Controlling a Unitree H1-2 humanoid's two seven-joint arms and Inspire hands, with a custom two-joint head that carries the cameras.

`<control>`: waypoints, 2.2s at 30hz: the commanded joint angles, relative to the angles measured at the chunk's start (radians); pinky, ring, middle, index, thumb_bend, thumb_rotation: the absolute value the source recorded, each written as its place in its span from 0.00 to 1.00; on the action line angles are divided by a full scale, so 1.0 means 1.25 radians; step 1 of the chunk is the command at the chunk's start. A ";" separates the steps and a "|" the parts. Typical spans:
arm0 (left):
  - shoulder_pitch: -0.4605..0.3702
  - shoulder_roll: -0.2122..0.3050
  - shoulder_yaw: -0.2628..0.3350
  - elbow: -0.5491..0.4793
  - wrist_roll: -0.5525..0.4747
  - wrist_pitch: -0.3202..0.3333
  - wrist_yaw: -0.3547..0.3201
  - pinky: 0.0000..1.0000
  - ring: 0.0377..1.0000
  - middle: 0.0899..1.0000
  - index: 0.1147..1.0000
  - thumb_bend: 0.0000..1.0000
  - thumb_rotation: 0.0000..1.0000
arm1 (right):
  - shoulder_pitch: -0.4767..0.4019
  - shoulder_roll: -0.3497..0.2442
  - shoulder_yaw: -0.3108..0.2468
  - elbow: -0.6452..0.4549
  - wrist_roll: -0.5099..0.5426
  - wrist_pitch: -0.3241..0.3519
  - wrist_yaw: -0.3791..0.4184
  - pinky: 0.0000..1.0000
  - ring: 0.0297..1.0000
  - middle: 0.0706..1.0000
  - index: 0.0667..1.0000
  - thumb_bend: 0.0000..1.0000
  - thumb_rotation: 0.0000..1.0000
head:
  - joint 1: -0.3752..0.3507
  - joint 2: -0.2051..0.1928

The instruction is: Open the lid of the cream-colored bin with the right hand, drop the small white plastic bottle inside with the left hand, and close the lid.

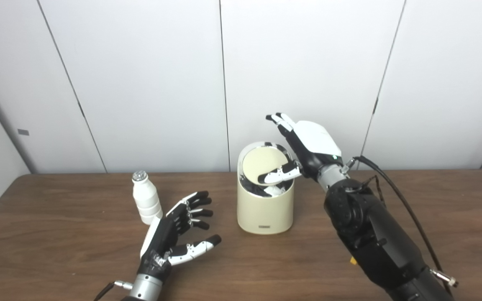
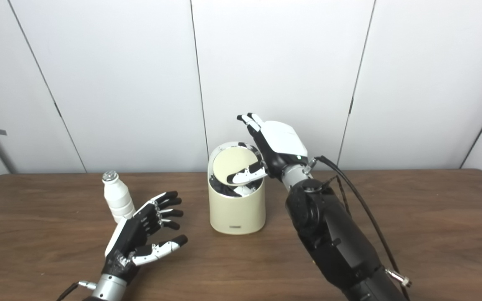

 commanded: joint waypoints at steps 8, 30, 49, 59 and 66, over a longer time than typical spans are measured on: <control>-0.018 0.002 0.001 -0.036 -0.007 -0.007 -0.003 0.60 0.71 0.79 0.81 0.64 0.00 | 0.030 0.027 -0.118 -0.035 0.120 -0.089 -0.085 0.68 0.83 0.89 0.89 0.95 0.45 | 0.002 0.000; -0.018 0.012 0.002 -0.031 -0.006 -0.008 -0.008 0.59 0.71 0.79 0.80 0.63 0.00 | 0.270 0.108 -0.305 -0.200 0.372 -0.138 -0.151 0.70 0.83 0.87 0.88 0.77 0.45 | -0.013 0.002; -0.006 0.010 0.007 -0.051 -0.002 0.002 -0.009 0.57 0.70 0.79 0.80 0.63 0.00 | 0.430 0.141 -0.326 -0.099 0.533 -0.394 -0.197 0.81 0.87 0.88 0.87 0.81 0.34 | -0.004 0.010; -0.011 -0.007 0.001 -0.036 0.011 -0.010 -0.002 0.58 0.69 0.76 0.78 0.63 0.00 | 0.427 0.107 -0.342 -0.030 0.545 -0.460 -0.199 0.80 0.86 0.89 0.86 0.79 0.34 | 0.103 -0.010; -0.007 -0.023 -0.001 -0.040 0.060 -0.026 0.027 0.60 0.64 0.69 0.74 0.66 0.03 | 0.431 0.081 -0.354 -0.012 0.576 -0.487 -0.184 0.81 0.86 0.91 0.89 0.74 0.27 | 0.196 -0.026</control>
